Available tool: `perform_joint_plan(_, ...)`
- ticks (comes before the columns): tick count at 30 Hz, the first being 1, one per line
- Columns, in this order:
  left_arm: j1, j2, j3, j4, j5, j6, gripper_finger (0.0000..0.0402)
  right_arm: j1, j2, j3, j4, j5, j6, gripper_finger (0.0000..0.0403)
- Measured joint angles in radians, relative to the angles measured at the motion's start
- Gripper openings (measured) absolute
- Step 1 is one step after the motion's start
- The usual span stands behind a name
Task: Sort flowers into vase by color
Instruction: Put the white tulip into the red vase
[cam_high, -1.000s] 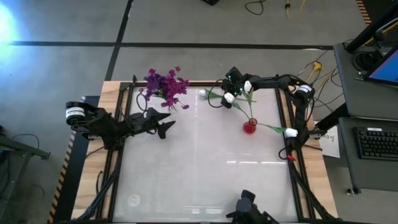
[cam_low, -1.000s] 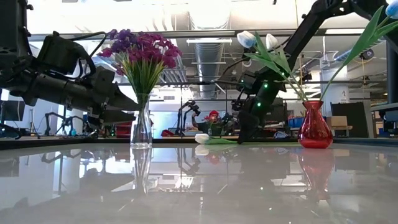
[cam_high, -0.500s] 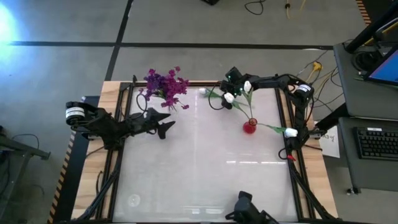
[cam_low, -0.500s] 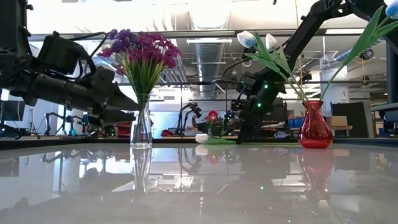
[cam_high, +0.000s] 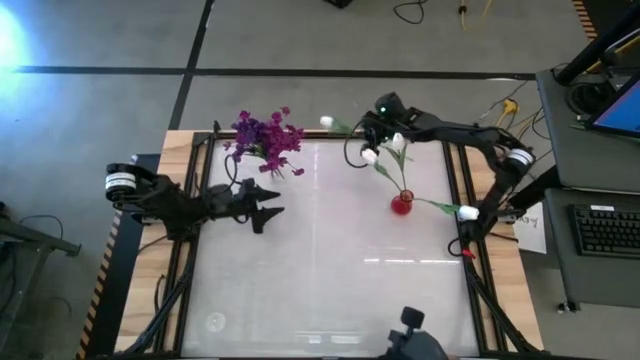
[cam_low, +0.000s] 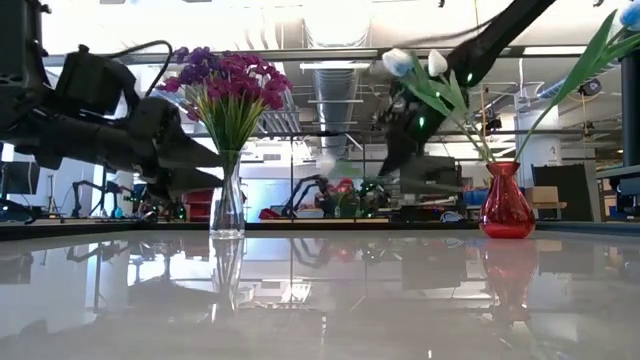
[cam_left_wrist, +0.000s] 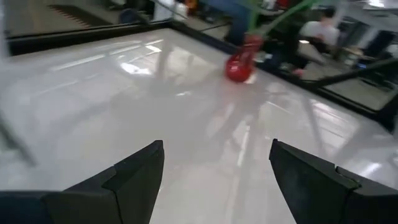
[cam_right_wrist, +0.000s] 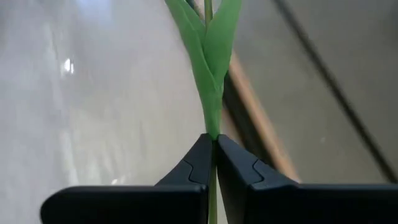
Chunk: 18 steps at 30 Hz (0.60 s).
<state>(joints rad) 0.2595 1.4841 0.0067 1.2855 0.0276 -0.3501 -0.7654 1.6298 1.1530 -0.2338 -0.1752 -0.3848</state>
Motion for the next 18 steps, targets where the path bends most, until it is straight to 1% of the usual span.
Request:
perform_joint_plan(4, -0.057, 0.000, 0.006, 0.017, 0.000, 0.031, 0.0279, 0.000, -0.098, 0.001, 0.038, 0.019, 0.005, 0.0012)
perform_joint_plan(7, -0.088, 0.000, 0.029, 0.013, -0.020, 0.050, 0.0279, 0.000, -0.163, 0.001, 0.091, 0.030, 0.012, 0.0012)
perform_joint_plan(13, -0.096, 0.000, 0.049, 0.007, -0.039, 0.057, 0.0279, 0.000, -0.297, 0.002, 0.236, 0.091, 0.033, 0.0012)
perform_joint_plan(18, -0.096, 0.000, 0.051, 0.007, -0.043, 0.057, 0.0279, 0.000, -0.409, 0.002, 0.312, 0.092, 0.122, 0.0012)
